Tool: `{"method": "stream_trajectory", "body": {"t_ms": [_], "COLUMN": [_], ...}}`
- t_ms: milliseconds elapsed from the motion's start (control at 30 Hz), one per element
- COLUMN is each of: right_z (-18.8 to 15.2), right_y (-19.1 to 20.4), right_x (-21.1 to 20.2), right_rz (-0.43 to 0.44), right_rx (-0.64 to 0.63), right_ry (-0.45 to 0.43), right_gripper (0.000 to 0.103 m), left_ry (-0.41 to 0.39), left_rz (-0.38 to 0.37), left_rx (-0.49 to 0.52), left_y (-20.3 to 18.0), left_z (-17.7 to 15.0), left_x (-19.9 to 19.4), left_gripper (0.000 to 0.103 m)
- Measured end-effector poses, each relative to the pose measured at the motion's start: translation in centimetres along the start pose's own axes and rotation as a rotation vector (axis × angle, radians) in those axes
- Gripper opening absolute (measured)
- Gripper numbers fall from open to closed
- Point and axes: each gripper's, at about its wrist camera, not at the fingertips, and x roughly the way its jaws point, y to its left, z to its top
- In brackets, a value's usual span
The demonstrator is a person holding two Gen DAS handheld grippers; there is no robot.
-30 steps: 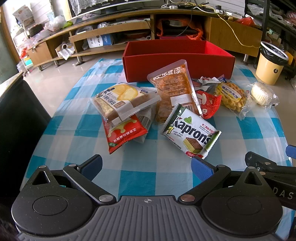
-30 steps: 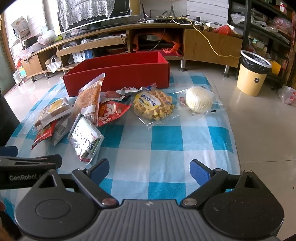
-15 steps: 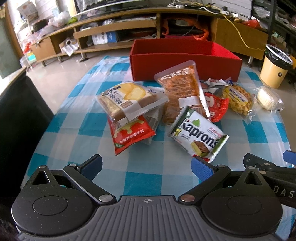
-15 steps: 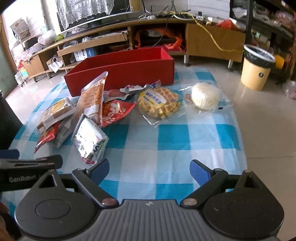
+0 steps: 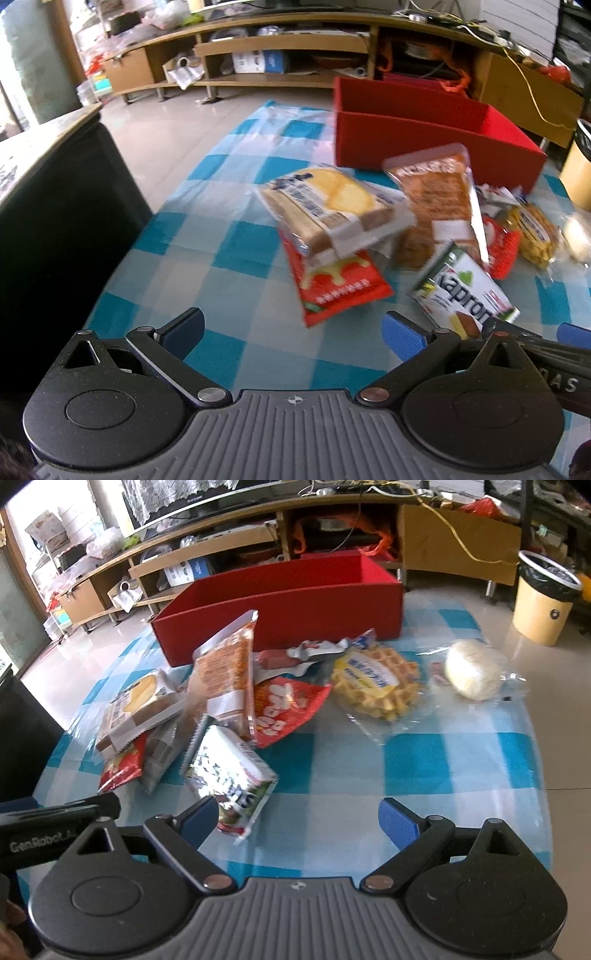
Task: Organize snacks
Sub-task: 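Grasp the Kaprons wafer with the right tool while the left tool grasps the HORSH bread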
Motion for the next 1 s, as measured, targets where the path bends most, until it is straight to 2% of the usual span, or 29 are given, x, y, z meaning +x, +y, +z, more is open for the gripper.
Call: {"method": "stream_trajectory", "body": {"t_ms": [67, 167, 367, 500, 567, 667, 833, 1000], "right_z": [0.4, 0.8, 0.4, -0.9, -1.3, -1.1, -0.4, 0.6], "right_y": [0.6, 1.7, 4.5, 6.9, 7.6, 7.2, 4.9, 3.4], "right_x": [0.6, 1.4, 1.8, 2.6, 3.4, 3.5, 2.2, 0.7], "right_rz": [0.003, -0.008, -0.016, -0.038, -0.062, -0.036, 0.041, 0.111], "right_rx": [-0.012, -0.091, -0.373, -0.579, -0.625, -0.622, -0.543, -0.440], "right_ry": [0.003, -0.001, -0.011, -0.009, 0.008, 0.019, 0.092, 0.094], "right_gripper": [0.090, 0.082, 0.071, 0.059, 0.059, 0.058, 0.058, 0.058], "left_ry": [-0.015, -0.024, 0.004, 0.017, 0.021, 0.034, 0.062, 0.073], "left_rz": [0.022, 0.049, 0.023, 0.010, 0.005, -0.006, -0.045, -0.019], "left_rx": [-0.015, -0.041, -0.118, -0.113, -0.106, -0.110, -0.143, -0.181], "left_y": [0.9, 2.1, 4.3, 4.0, 3.8, 3.8, 3.3, 2.3], "left_z": [0.4, 0.9, 1.6, 1.7, 1.8, 2.0, 3.5, 6.9], "left_x": [-0.2, -0.3, -0.1, 0.2, 0.4, 0.8, 2.0, 3.8], "left_gripper": [0.103, 0.103, 0.103, 0.103, 0.103, 0.103, 0.103, 0.103]}}
